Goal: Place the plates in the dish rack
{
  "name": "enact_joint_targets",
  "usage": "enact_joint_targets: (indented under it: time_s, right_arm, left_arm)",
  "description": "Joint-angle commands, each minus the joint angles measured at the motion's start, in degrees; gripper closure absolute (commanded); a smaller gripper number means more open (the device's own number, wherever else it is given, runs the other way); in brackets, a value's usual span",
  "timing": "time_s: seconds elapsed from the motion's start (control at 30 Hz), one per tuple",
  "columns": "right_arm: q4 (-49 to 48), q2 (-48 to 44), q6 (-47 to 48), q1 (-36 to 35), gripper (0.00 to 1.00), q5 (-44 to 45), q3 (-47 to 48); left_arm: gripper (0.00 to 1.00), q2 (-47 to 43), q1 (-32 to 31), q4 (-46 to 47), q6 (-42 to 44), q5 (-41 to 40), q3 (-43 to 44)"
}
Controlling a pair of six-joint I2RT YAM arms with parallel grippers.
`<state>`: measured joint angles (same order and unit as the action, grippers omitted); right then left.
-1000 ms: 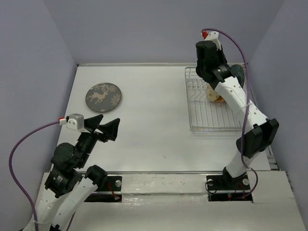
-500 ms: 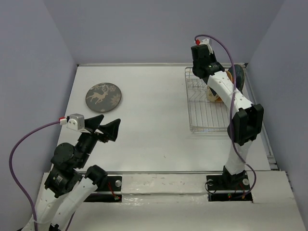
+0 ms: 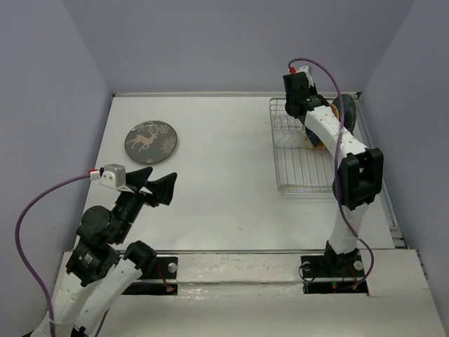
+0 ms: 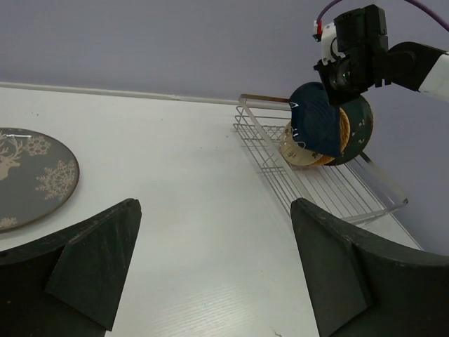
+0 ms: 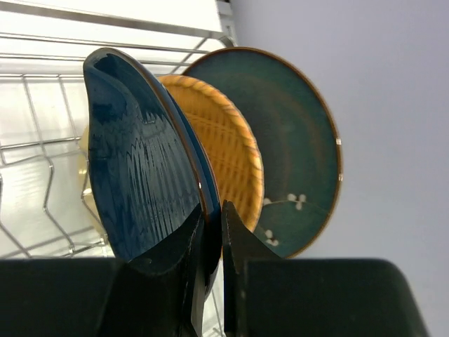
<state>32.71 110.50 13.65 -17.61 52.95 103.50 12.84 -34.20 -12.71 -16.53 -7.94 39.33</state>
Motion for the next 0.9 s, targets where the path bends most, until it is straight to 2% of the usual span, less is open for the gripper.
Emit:
enact_joint_targets:
  time_s: [0.0, 0.57, 0.67, 0.8, 0.83, 0.87]
  right_arm:
    - [-4.6, 0.1, 0.8, -0.1, 0.93, 1.4, 0.2]
    - [-4.8, 5.3, -7.1, -0.1, 0.92, -5.7, -2.9]
    - [-4.8, 4.4, -10.0, -0.1, 0.82, -7.7, -3.4]
    - [-4.6, 2.6, -12.4, -0.1, 0.49, -7.9, -3.7]
    - [-4.4, 1.7, -13.4, -0.1, 0.36, -7.9, -3.7]
    - [-4.1, 1.0, -13.5, -0.1, 0.31, -8.2, -3.6]
  left_arm:
    - [0.01, 1.4, -0.3, 2.4, 0.9, 0.3, 0.0]
    - [0.01, 6.5, 1.3, 1.5, 0.4, -0.4, 0.5]
    - [0.01, 8.1, 2.1, 1.9, 0.1, -0.9, 0.7]
    - [0.01, 11.3, 3.5, 1.4, -0.7, -1.5, 0.9]
    - [0.01, 12.0, 3.7, 0.8, -0.8, -1.7, 1.4]
    - [0.01, 13.4, 3.9, 0.3, -1.0, -3.5, 1.6]
